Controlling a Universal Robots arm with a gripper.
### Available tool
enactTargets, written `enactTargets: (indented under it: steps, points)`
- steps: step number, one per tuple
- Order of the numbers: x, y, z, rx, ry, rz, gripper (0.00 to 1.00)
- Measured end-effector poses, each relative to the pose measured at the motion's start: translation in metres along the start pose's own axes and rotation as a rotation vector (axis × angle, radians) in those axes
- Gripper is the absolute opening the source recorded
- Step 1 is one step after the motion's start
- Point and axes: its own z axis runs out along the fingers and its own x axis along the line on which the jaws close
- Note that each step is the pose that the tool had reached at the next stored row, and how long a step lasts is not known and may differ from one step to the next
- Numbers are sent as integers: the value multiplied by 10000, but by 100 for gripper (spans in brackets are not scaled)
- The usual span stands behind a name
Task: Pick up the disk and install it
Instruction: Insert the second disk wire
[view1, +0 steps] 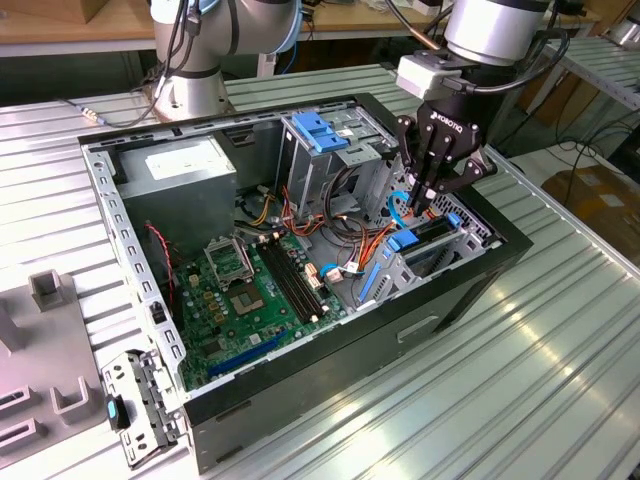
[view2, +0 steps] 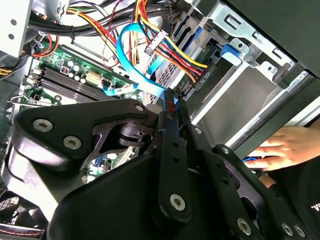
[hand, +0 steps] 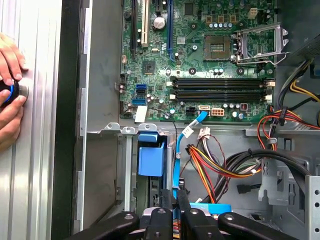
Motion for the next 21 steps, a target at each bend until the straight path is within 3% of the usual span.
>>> enactTargets:
  steps: [3, 4, 6, 7, 9, 13, 17, 20, 21]
  points:
    - [0, 4, 1, 9, -14, 1, 16]
    - [4, 9, 1, 24, -51, 2, 16]
    - [20, 16, 4, 65, -222, -8, 16]
    - [39, 22, 7, 101, -349, -15, 16]
    - [65, 29, 13, 136, -432, -25, 16]
    - [100, 63, 22, 225, -444, -55, 16]
    - [115, 116, 31, 510, -460, -18, 16]
    - [118, 121, 34, 781, -460, 18, 16]
    - [117, 121, 34, 808, -460, 23, 16]
